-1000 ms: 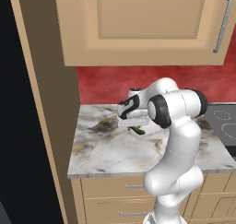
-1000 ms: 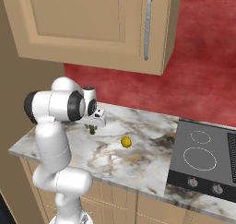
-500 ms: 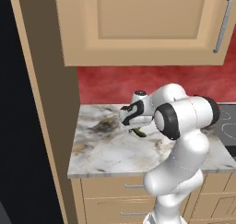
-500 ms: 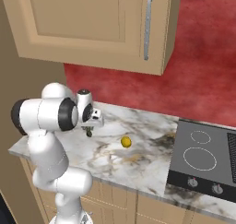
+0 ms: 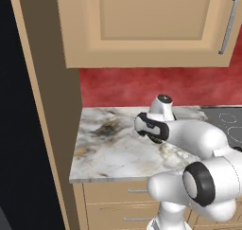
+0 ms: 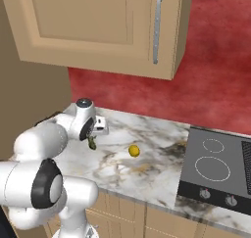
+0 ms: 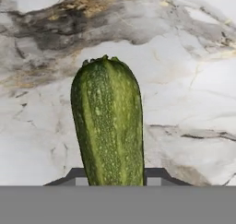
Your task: Place the beer on the top shelf of the fridge to keep it out of children's reach, and place the lemon and squash on lower shelves for easy access.
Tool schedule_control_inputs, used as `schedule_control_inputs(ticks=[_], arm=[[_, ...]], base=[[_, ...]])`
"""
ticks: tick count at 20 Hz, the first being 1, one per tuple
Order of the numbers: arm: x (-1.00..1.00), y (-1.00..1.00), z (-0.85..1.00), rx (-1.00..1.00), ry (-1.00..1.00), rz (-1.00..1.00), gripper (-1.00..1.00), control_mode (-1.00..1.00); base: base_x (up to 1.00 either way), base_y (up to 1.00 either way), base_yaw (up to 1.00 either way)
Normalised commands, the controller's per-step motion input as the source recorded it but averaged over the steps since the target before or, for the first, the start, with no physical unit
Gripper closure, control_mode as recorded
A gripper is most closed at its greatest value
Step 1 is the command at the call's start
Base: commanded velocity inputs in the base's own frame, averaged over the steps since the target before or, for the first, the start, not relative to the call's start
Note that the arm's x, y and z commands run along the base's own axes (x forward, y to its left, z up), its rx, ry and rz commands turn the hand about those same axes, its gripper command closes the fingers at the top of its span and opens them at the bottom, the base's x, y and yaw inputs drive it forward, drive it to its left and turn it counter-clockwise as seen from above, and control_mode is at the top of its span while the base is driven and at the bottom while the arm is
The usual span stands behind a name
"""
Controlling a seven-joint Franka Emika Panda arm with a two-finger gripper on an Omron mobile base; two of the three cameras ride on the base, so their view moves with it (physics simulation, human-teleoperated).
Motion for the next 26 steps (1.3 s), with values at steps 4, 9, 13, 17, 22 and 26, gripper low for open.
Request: schedule_control_inputs(ticks=[4,9,13,17,22,26], arm=[[-0.68,-0.18,1.0,-0.01,0.0,0.1,1.0,-1.0],[-0.66,-0.09,0.91,-0.07,-0.01,0.22,1.0,-1.0],[-0.78,-0.04,0.75,-0.07,-0.08,0.26,1.0,-1.0],[-0.73,0.0,0.97,-0.07,-0.08,0.23,1.0,-1.0],[-0.84,0.01,0.85,-0.13,-0.01,0.11,1.0,-1.0],[-0.88,0.0,0.59,-0.11,0.0,0.0,1.0,-1.0]], base=[[0.0,0.0,0.0],[0.0,0.0,0.0],[0.0,0.0,0.0],[0.0,0.0,0.0],[0.0,0.0,0.0],[0.0,0.0,0.0]])
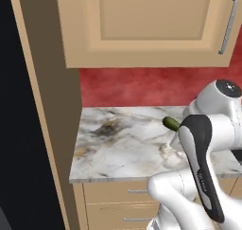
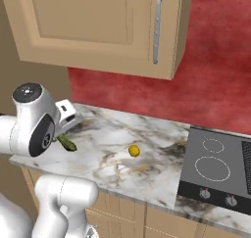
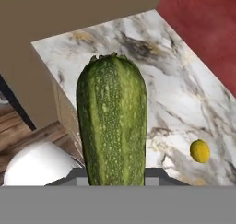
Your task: Place the beer on the top shelf of the fridge to keep it out of children's reach, and place the lemon and squash on lower shelves for easy access.
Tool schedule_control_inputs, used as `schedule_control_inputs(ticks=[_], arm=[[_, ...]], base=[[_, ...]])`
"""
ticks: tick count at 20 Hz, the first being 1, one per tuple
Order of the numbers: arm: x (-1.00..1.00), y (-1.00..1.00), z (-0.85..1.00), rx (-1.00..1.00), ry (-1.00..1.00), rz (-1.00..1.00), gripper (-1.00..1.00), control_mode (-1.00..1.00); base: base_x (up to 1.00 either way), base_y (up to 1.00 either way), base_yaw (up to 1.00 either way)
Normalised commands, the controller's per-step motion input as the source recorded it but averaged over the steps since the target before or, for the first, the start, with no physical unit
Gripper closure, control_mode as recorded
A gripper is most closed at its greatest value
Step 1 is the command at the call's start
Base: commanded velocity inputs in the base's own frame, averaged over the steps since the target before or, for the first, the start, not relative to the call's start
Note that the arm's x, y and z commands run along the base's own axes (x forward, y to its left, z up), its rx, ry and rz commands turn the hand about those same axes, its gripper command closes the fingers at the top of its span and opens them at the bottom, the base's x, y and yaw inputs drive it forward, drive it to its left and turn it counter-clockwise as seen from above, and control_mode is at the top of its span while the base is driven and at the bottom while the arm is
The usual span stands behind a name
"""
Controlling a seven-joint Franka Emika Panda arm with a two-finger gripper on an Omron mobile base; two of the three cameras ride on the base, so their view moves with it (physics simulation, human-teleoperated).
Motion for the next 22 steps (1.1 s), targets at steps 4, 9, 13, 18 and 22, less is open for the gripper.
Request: schedule_control_inputs(ticks=[4,9,13,18,22], arm=[[-0.75,0.0,0.44,-0.11,0.0,0.03,1.0,-1.0],[0.0,0.0,0.0,0.0,0.0,0.0,1.0,1.0],[0.0,0.0,0.0,0.0,0.0,0.0,1.0,1.0],[0.0,0.0,0.0,0.0,0.0,0.0,1.0,1.0],[0.0,0.0,0.0,0.0,0.0,0.0,1.0,1.0]], base=[[0.0,0.0,0.0],[-0.97,-0.23,0.26],[-0.81,-0.09,0.48],[-0.57,-0.06,0.66],[-0.34,0.06,0.7]])
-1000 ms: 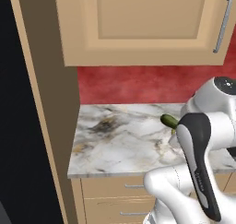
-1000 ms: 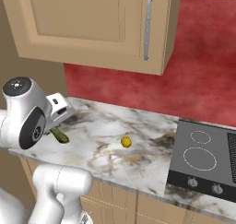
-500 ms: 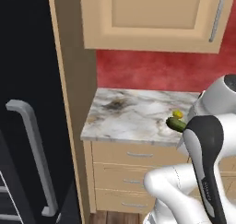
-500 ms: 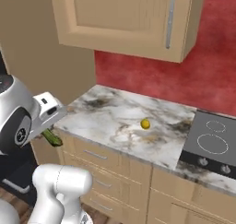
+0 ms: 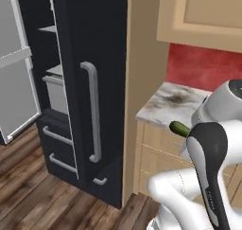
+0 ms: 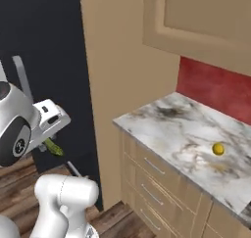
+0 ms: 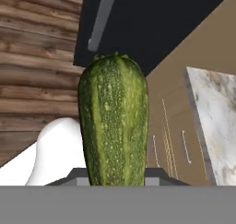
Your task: Place the beer on the top shelf of the fridge to keep it out of children's reach, and place the lemon and squash on lower shelves for easy access.
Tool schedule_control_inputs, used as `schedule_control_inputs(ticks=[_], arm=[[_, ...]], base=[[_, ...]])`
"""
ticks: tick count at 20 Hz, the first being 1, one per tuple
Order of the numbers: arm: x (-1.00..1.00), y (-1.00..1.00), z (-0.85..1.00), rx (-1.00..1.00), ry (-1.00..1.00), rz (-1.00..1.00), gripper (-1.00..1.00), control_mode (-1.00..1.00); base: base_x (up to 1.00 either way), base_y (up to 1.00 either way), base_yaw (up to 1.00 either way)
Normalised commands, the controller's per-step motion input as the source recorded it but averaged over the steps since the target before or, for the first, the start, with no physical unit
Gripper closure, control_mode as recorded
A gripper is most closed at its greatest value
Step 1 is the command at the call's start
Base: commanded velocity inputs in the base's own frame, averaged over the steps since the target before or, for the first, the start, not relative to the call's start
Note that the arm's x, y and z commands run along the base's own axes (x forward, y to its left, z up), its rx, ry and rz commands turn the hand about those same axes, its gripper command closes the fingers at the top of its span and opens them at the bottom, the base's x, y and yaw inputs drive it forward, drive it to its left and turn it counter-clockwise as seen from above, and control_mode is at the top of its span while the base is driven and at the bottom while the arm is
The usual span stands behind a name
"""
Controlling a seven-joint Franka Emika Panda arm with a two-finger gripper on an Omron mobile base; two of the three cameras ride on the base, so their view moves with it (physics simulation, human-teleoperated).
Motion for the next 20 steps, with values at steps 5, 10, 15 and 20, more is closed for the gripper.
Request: schedule_control_inputs(ticks=[5,10,15,20], arm=[[0.0,0.0,0.0,0.0,0.0,0.0,1.0,1.0],[0.0,0.0,0.0,0.0,0.0,0.0,1.0,1.0],[0.0,0.0,0.0,0.0,0.0,0.0,1.0,1.0],[0.0,0.0,0.0,0.0,0.0,0.0,1.0,1.0]], base=[[-0.07,0.47,0.67],[0.03,0.83,0.62],[0.3,0.94,0.55],[0.49,0.43,0.33]])
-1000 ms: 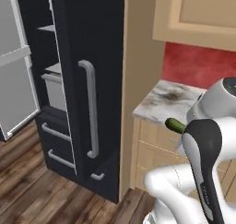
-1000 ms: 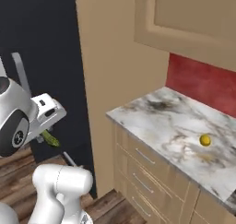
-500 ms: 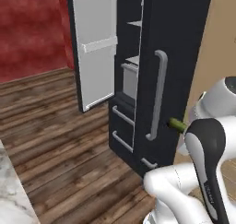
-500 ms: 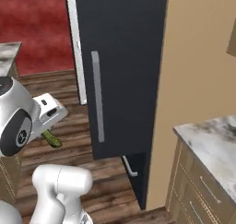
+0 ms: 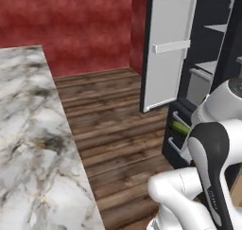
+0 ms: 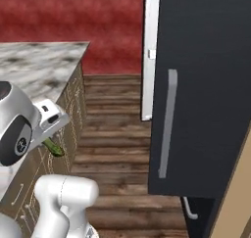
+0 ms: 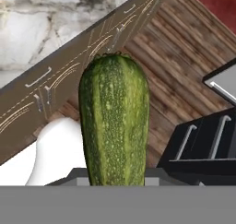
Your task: Place the beer on the top shelf of the fridge to keep it out of children's reach, and place the lemon and squash on lower shelves for easy access.
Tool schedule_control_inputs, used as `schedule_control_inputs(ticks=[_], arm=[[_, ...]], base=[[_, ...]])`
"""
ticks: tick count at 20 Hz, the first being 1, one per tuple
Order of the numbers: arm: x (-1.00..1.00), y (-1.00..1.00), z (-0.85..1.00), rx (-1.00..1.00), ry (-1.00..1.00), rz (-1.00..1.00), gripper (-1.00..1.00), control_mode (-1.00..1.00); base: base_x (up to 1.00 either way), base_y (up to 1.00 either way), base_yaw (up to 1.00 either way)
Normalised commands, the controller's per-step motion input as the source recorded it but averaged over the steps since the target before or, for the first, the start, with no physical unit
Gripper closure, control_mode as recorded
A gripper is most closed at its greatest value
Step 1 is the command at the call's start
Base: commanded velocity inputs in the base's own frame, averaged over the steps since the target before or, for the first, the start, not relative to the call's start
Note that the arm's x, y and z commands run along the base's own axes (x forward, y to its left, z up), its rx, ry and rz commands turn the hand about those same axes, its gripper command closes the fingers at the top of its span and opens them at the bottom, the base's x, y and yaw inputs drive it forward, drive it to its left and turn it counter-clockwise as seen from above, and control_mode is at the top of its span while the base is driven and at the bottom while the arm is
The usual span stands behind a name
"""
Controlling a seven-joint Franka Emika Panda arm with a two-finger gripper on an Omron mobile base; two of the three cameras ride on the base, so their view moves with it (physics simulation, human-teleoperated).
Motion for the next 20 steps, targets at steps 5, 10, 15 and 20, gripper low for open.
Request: schedule_control_inputs(ticks=[5,10,15,20], arm=[[0.0,0.0,0.0,0.0,0.0,0.0,1.0,1.0],[0.0,0.0,0.0,0.0,0.0,0.0,1.0,1.0],[0.0,0.0,0.0,0.0,0.0,0.0,1.0,1.0],[0.0,0.0,0.0,0.0,0.0,0.0,1.0,1.0]], base=[[0.67,0.0,0.0],[0.84,0.21,-0.11],[0.84,0.12,-0.32],[0.78,0.16,-0.44]])
